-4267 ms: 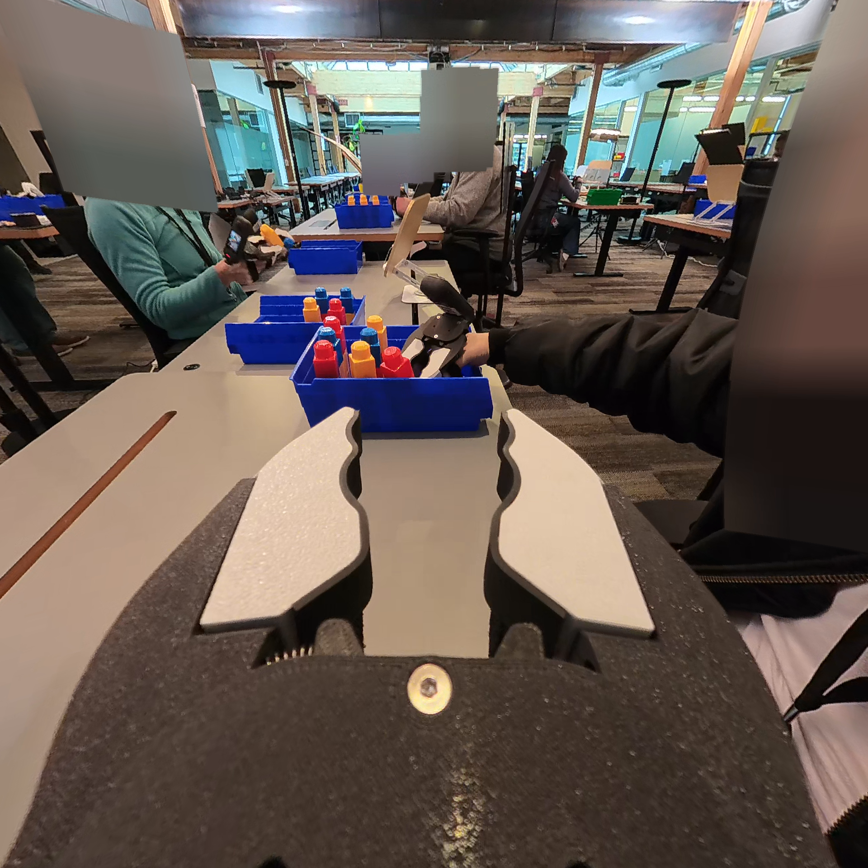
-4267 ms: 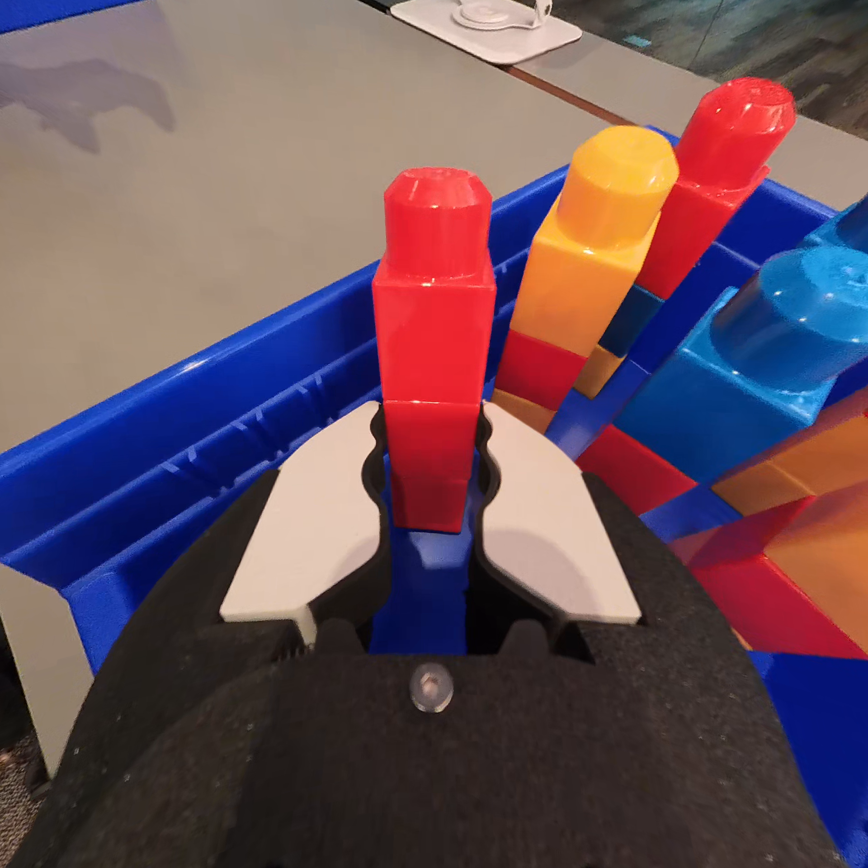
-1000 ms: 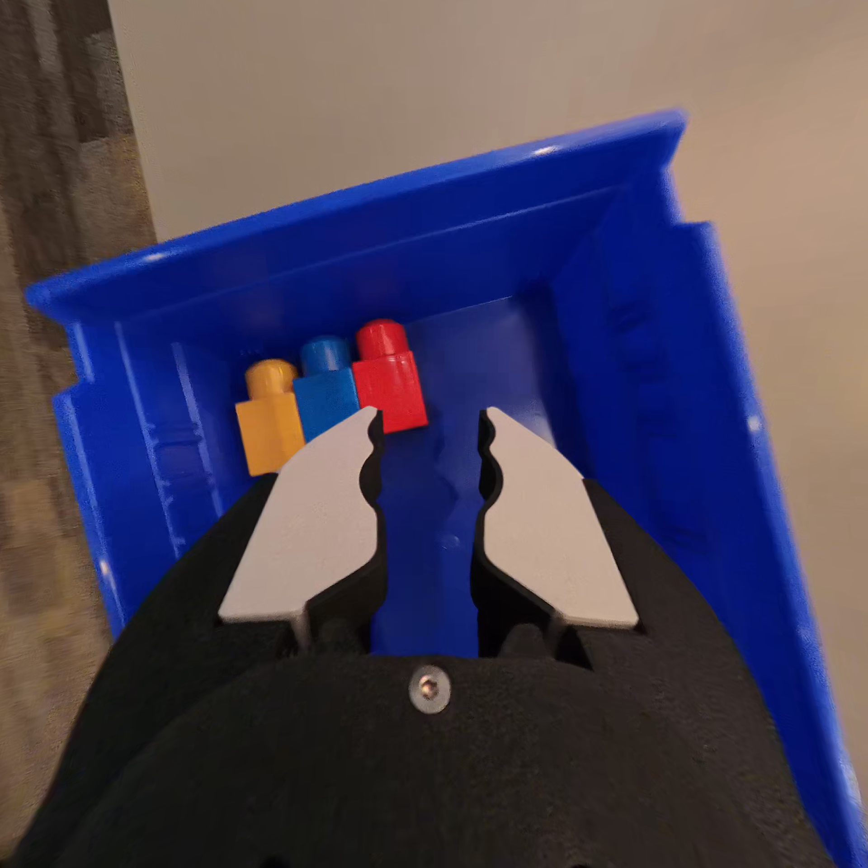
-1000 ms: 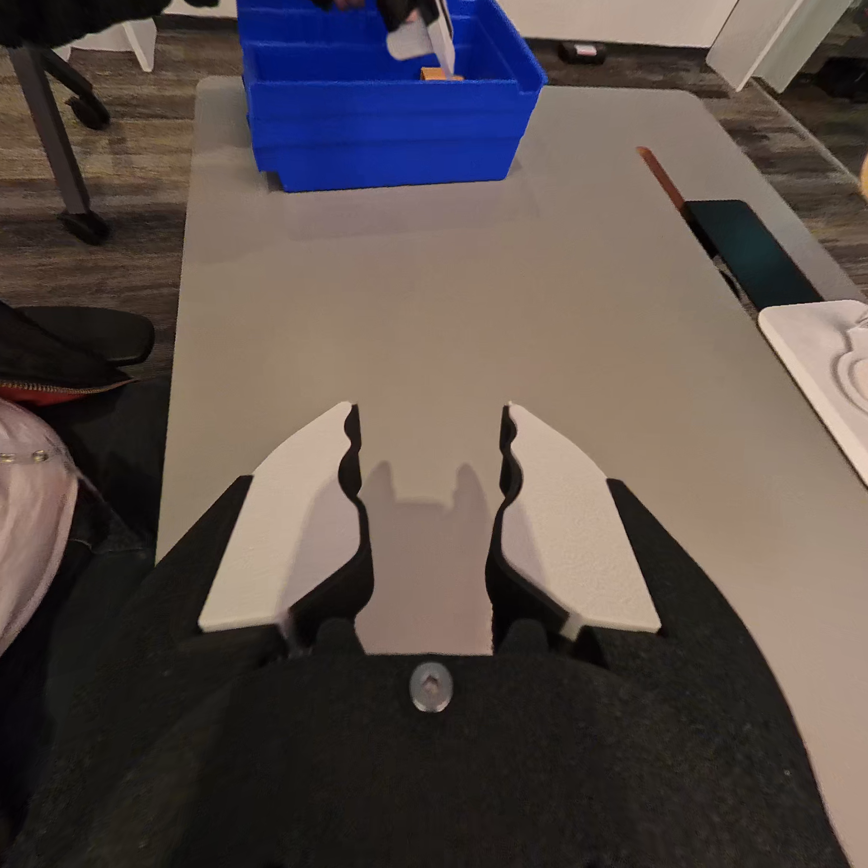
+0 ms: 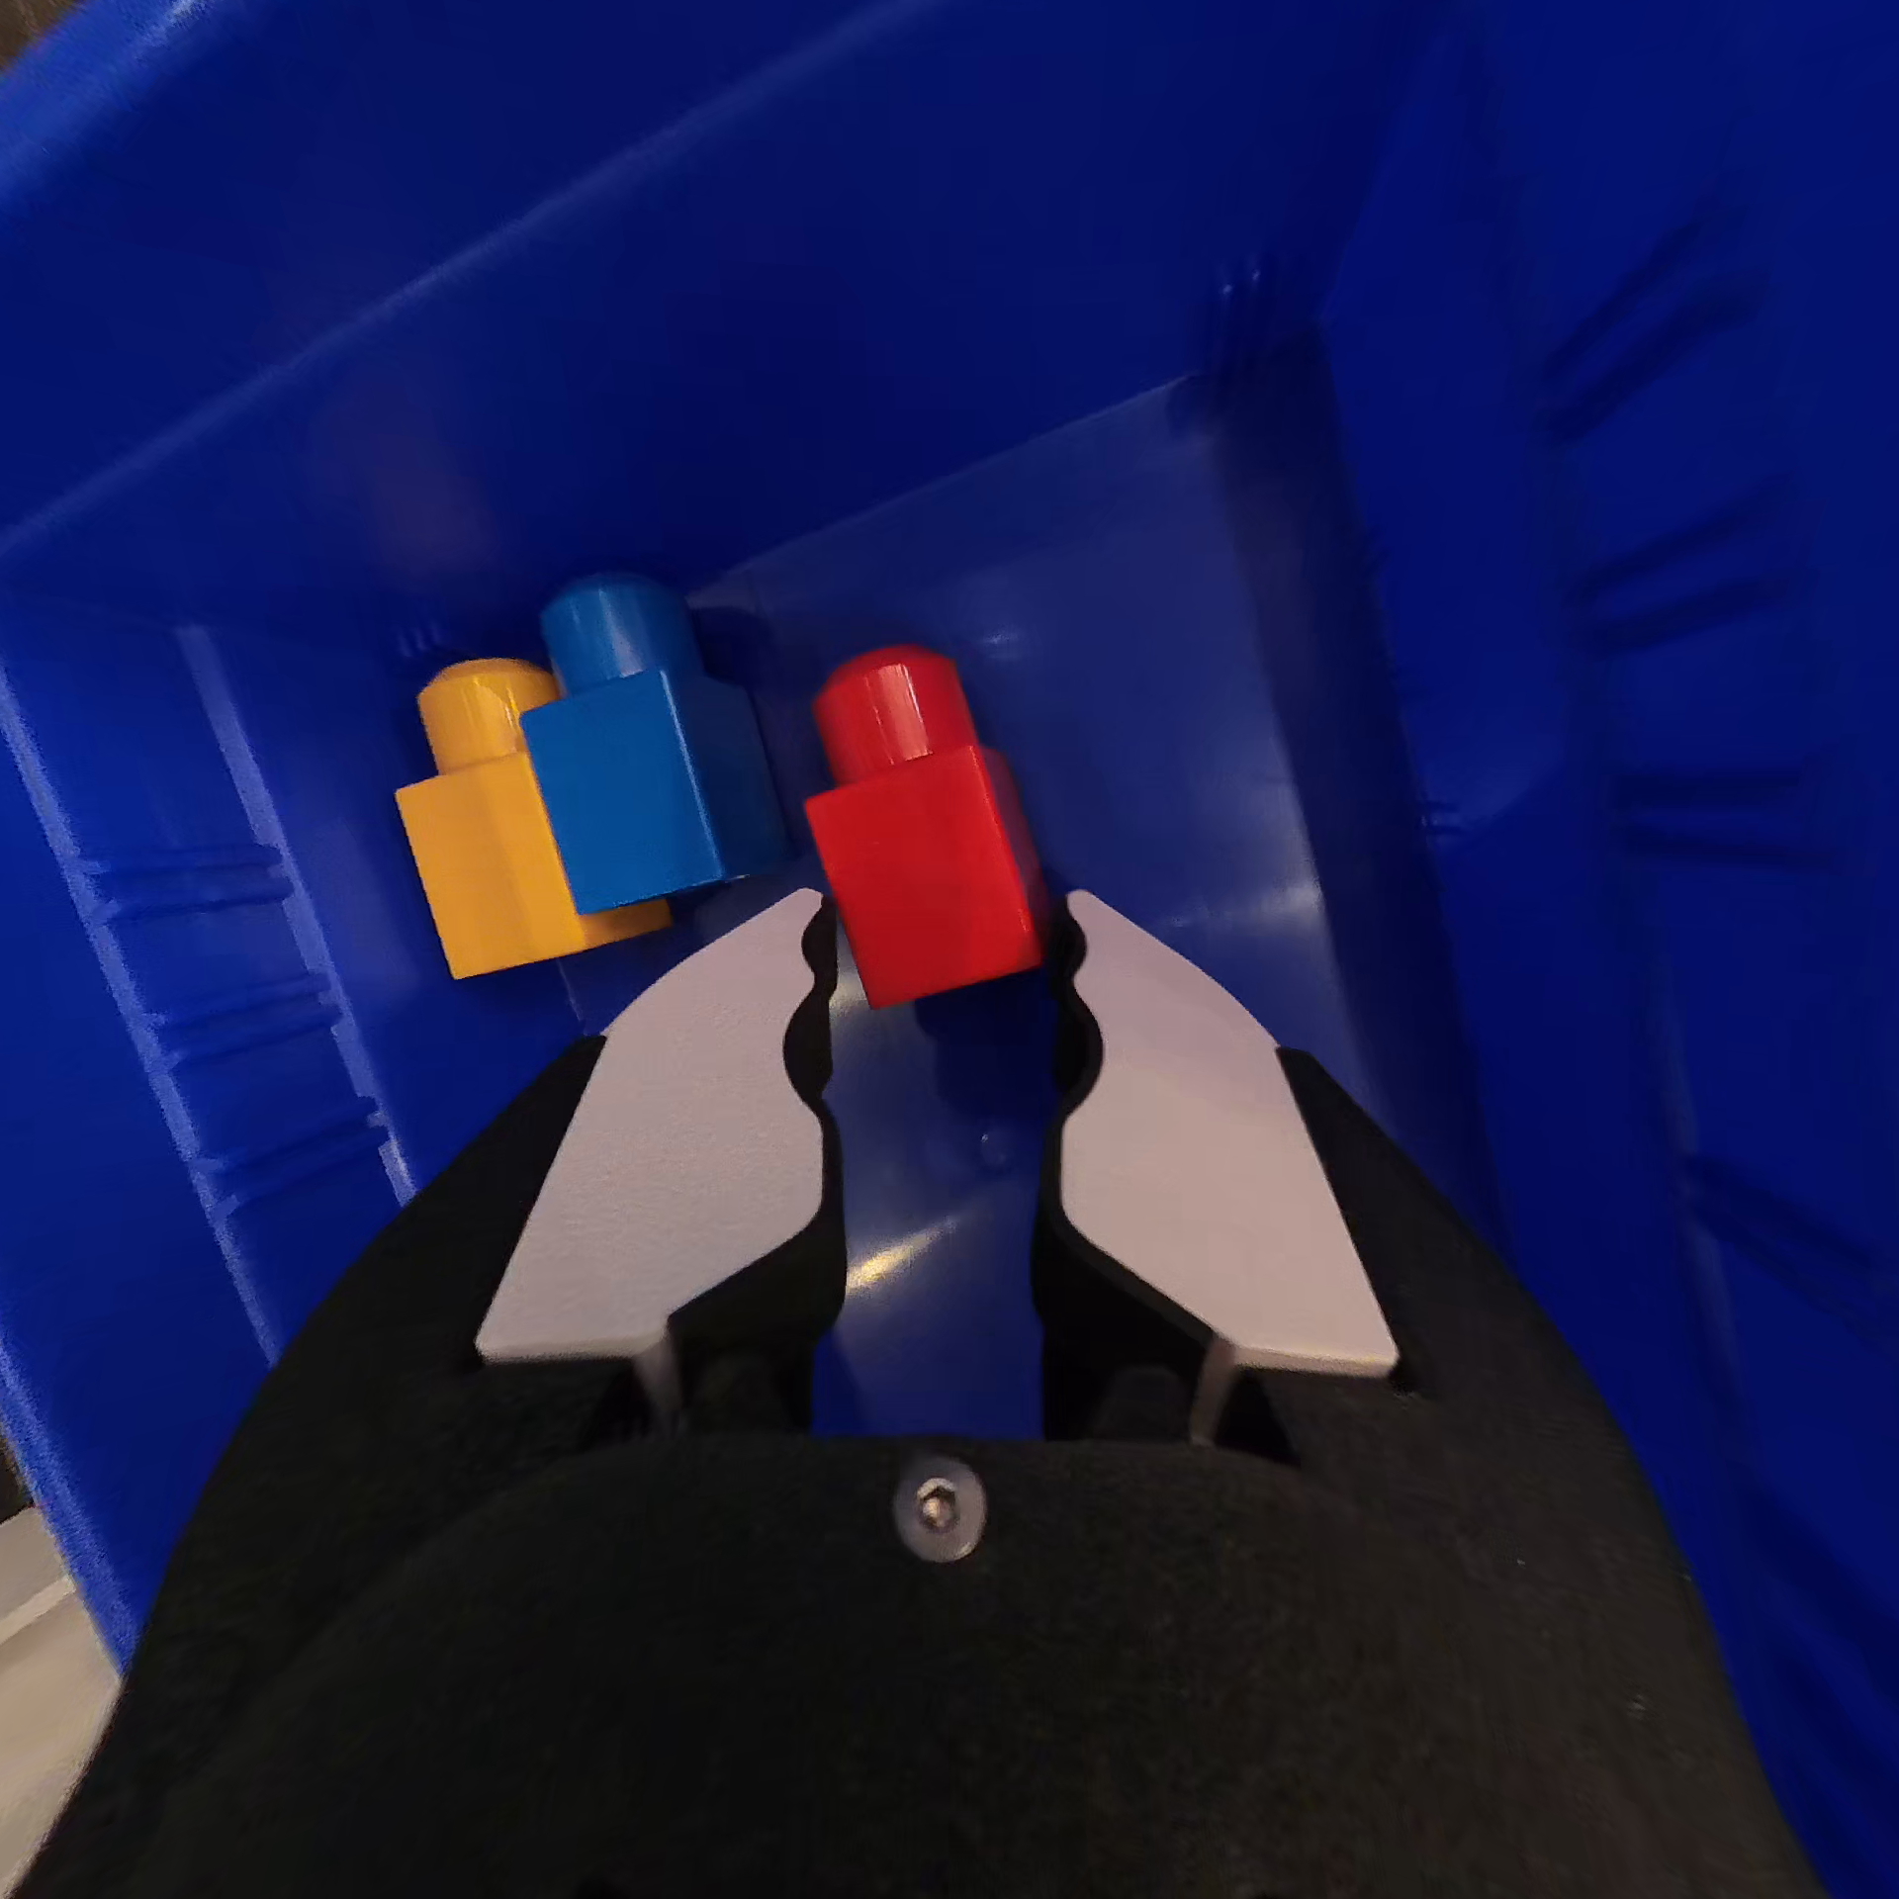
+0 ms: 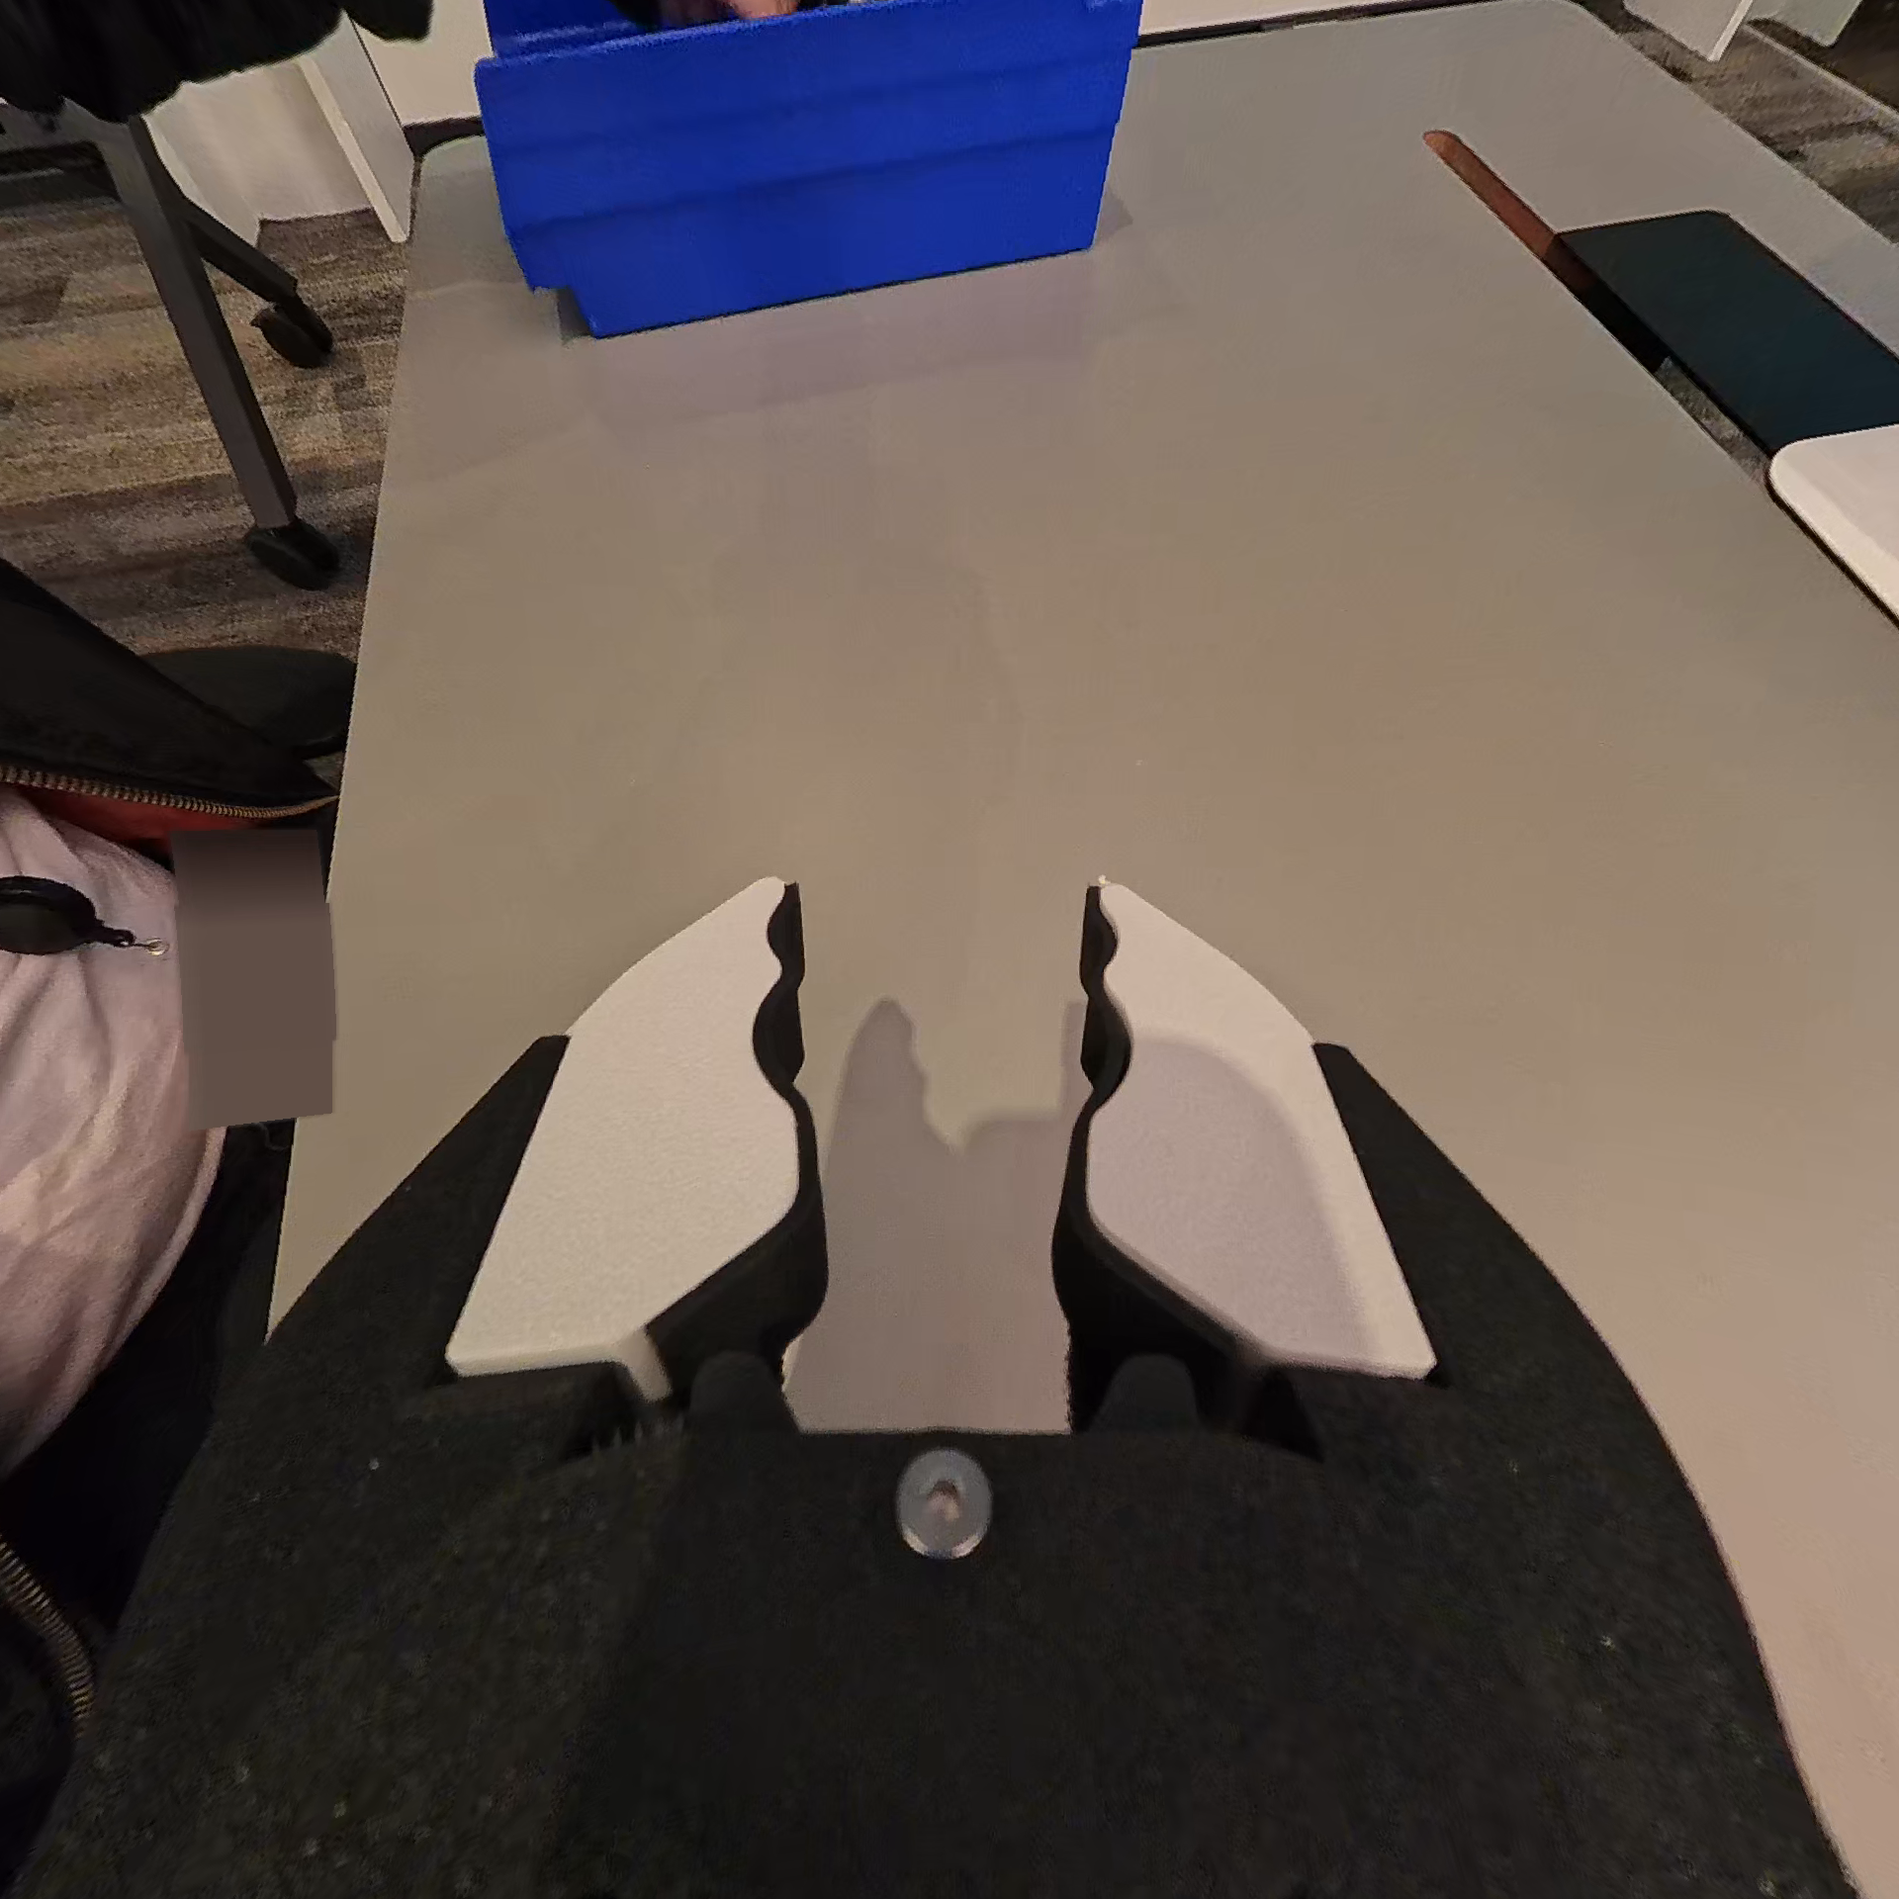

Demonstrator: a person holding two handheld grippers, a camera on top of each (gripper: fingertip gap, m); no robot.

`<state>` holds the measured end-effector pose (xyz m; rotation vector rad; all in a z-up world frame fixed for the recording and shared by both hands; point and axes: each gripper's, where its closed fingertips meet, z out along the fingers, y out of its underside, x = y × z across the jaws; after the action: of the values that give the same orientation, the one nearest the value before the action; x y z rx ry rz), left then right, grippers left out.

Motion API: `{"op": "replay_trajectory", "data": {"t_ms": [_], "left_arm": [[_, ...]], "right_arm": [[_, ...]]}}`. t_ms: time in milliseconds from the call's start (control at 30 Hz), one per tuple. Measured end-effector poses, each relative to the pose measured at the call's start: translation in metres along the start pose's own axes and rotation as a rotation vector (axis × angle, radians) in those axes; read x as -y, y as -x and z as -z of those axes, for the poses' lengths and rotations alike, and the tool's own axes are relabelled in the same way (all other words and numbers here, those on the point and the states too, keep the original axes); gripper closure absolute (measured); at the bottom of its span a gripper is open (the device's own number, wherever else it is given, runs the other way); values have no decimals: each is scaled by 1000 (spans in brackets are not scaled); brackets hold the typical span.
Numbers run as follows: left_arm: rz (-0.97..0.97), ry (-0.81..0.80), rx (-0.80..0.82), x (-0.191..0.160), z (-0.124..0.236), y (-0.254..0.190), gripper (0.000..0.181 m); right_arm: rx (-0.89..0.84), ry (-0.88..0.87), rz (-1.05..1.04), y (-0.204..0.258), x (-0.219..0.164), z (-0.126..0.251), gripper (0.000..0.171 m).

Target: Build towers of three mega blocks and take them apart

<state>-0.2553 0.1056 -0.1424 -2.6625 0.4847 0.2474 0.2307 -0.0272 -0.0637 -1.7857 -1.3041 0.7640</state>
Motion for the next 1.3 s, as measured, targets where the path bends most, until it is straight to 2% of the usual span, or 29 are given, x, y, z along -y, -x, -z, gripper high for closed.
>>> {"op": "replay_trajectory", "data": {"t_ms": [233, 367, 533, 667, 800, 900, 1000, 1067, 1133, 1200, 1300], "left_arm": [[54, 68, -10, 3, -3, -2, 142], [43, 52, -42, 4, 3, -7, 143], [59, -139, -49, 17, 40, 4, 143], [68, -376, -34, 43, 108, 12, 143], [-7, -663, -111, 88, 195, -40, 144], [-116, -783, -117, 113, 227, -102, 144], [-167, -895, -123, 136, 240, -158, 144], [-184, -930, -142, 149, 240, -188, 144], [-201, -944, -169, 158, 238, -212, 144], [-213, -942, -190, 163, 235, -228, 144], [-234, -942, -212, 165, 233, -244, 144]], "right_arm": [[-7, -11, -3, 0, -4, 9, 121], [-7, -18, -6, 1, -8, 13, 122], [-4, -39, -23, -1, -10, 15, 122], [15, -85, -33, -4, 5, 8, 124], [32, -221, -85, -5, 64, -6, 125], [40, -355, -183, -7, 124, -21, 123], [92, -491, -339, -6, 180, -40, 116], [77, -518, -426, -15, 200, -56, 107], [31, -513, -509, -28, 208, -71, 93], [-10, -511, -574, -39, 210, -78, 86], [-4, -511, -624, -46, 213, -84, 90]]}}
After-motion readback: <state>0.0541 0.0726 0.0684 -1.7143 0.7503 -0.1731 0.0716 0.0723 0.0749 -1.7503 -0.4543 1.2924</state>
